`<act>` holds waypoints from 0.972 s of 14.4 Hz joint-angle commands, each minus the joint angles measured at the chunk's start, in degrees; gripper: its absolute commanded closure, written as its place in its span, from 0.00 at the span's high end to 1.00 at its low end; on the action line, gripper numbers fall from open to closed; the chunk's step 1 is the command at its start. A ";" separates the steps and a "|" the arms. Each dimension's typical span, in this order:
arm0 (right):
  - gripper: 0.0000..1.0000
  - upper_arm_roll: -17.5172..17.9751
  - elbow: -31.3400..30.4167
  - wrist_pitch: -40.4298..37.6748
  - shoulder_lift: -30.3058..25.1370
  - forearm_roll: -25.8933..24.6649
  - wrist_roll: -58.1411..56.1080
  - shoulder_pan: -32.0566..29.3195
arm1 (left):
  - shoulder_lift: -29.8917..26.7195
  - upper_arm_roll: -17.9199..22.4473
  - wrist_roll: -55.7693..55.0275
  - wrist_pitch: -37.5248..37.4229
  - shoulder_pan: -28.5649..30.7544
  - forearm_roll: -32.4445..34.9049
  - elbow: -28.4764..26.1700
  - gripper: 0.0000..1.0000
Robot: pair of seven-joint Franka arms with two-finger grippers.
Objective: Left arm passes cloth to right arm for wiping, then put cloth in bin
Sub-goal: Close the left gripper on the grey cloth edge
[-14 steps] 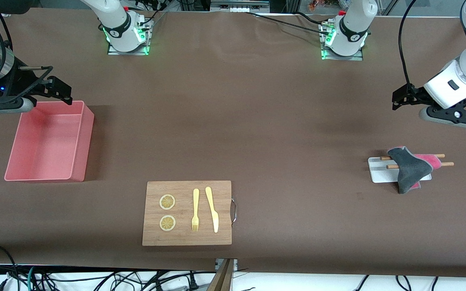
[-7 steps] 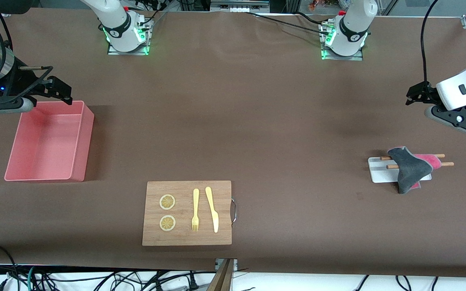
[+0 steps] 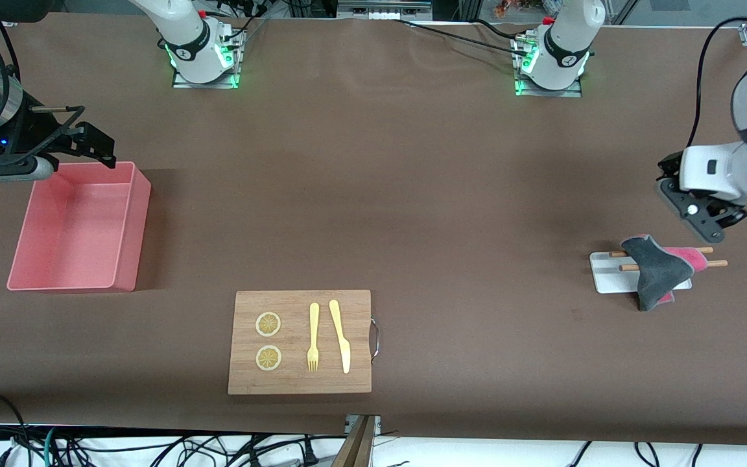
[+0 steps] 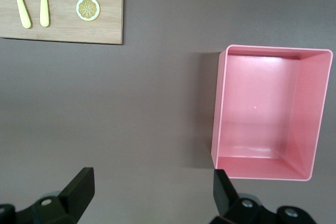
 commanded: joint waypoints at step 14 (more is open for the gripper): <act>1.00 0.21 0.76 -0.30 -0.08 -0.11 0.65 0.06 | 5.72 -0.25 21.64 23.66 4.54 3.03 -14.40 0.89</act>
